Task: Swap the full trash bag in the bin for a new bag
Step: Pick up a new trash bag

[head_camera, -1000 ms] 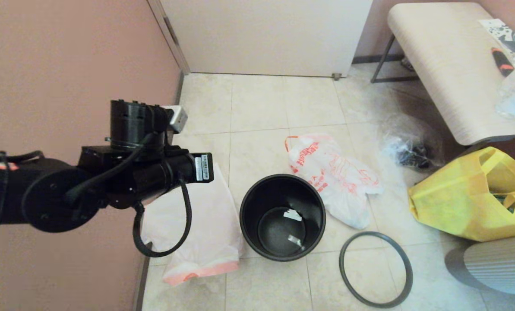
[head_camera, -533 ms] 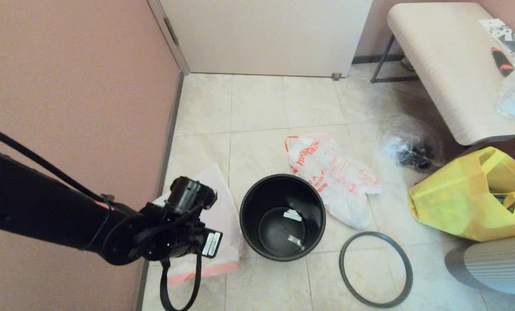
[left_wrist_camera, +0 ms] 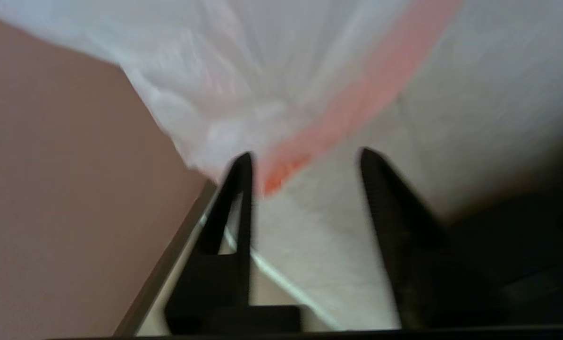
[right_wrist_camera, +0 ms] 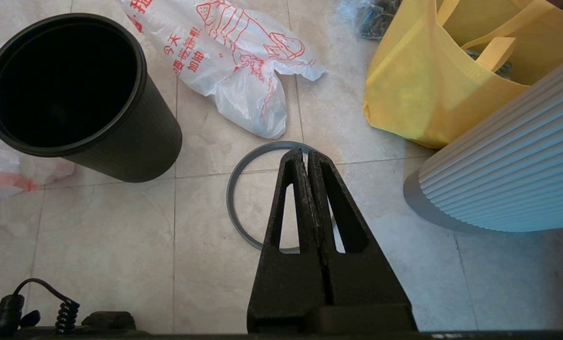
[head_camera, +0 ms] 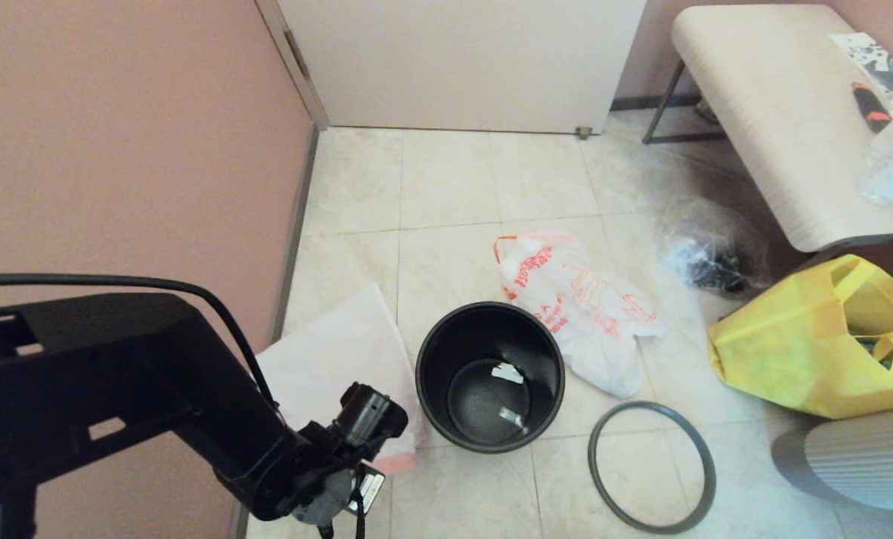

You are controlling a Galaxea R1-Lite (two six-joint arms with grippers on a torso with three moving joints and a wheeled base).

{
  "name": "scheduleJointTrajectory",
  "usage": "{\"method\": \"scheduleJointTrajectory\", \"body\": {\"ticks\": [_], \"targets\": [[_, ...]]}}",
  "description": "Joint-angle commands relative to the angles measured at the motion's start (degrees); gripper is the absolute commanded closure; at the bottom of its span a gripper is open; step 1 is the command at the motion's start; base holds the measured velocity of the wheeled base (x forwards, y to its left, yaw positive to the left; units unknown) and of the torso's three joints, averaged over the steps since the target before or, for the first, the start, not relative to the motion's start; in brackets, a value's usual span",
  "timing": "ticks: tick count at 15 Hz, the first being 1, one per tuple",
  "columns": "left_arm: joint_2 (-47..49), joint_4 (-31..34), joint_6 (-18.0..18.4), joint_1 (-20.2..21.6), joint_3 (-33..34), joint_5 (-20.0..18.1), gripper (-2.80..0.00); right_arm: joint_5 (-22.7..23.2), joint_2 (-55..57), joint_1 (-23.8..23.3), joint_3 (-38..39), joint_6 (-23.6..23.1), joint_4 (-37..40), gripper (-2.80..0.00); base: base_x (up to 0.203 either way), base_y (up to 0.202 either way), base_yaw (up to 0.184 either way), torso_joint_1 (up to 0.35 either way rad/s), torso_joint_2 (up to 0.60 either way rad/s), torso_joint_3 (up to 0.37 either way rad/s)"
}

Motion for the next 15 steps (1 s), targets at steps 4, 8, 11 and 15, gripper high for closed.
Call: {"method": "scheduleJointTrajectory", "body": {"ticks": [4, 8, 11, 15], "targets": [[3.4, 0.3, 0.5, -0.5, 0.4, 6.2, -2.8, 0.0, 0.1, 0.0, 0.0, 0.0, 0.0, 0.0, 0.0, 0.0, 0.0, 0.0, 0.0, 0.0], [6.4, 0.9, 0.9, 0.9, -0.6, 6.9, -2.8, 0.0, 0.1, 0.0, 0.0, 0.0, 0.0, 0.0, 0.0, 0.0, 0.0, 0.0, 0.0, 0.0], [10.3, 0.6, 1.0, 3.2, -3.0, 9.2, -2.8, 0.0, 0.1, 0.0, 0.0, 0.0, 0.0, 0.0, 0.0, 0.0, 0.0, 0.0, 0.0, 0.0], [14.3, -0.9, 0.8, 5.9, -8.4, 11.7, -2.8, 0.0, 0.1, 0.0, 0.0, 0.0, 0.0, 0.0, 0.0, 0.0, 0.0, 0.0, 0.0, 0.0]]}}
